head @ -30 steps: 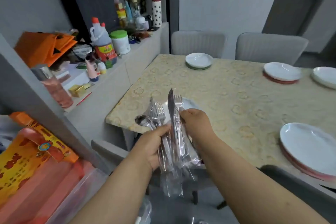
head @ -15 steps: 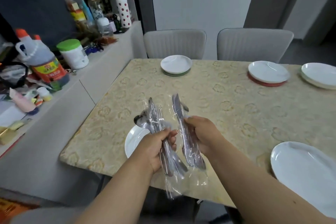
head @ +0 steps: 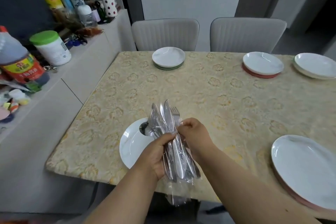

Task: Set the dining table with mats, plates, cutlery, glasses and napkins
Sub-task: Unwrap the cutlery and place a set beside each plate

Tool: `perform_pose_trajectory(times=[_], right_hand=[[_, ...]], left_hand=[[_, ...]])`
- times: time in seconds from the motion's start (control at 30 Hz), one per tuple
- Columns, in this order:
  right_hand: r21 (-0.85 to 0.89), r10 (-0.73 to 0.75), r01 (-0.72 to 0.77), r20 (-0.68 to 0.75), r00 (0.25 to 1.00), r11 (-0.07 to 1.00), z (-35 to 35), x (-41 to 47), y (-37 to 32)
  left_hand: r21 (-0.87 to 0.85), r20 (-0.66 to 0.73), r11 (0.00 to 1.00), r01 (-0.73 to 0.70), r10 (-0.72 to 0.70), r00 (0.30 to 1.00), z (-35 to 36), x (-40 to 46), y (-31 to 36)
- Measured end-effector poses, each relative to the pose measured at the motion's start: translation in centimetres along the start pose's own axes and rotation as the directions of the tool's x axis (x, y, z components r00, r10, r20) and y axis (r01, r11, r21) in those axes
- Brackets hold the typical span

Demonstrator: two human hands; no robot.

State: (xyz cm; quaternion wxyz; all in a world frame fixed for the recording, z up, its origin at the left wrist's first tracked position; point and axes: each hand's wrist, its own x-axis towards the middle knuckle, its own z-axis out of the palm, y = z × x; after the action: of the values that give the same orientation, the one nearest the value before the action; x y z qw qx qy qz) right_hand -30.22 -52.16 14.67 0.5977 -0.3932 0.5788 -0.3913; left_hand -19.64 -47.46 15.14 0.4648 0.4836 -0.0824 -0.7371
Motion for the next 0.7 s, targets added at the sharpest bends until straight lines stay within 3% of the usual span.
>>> perform_pose_trajectory(times=[0.2, 0.43, 0.7], right_hand=[[-0.256, -0.098, 0.072, -0.092, 0.991, 0.964, 1.2, -0.2, 0.8], [0.003, 0.093, -0.093, -0.117, 0.989, 0.996, 1.1, -0.1, 1.2], [0.097, 0.115, -0.103, -0.13, 0.985, 0.99, -0.5, -0.6, 0.7]], left_hand=[[0.049, -0.043, 0.998, 0.038, -0.036, 0.998, -2.1, -0.2, 0.0], [0.066, -0.018, 0.994, 0.089, -0.088, 0.996, -3.5, 0.1, 0.3], [0.044, -0.053, 0.996, 0.075, -0.072, 0.996, -3.0, 0.6, 1.3]])
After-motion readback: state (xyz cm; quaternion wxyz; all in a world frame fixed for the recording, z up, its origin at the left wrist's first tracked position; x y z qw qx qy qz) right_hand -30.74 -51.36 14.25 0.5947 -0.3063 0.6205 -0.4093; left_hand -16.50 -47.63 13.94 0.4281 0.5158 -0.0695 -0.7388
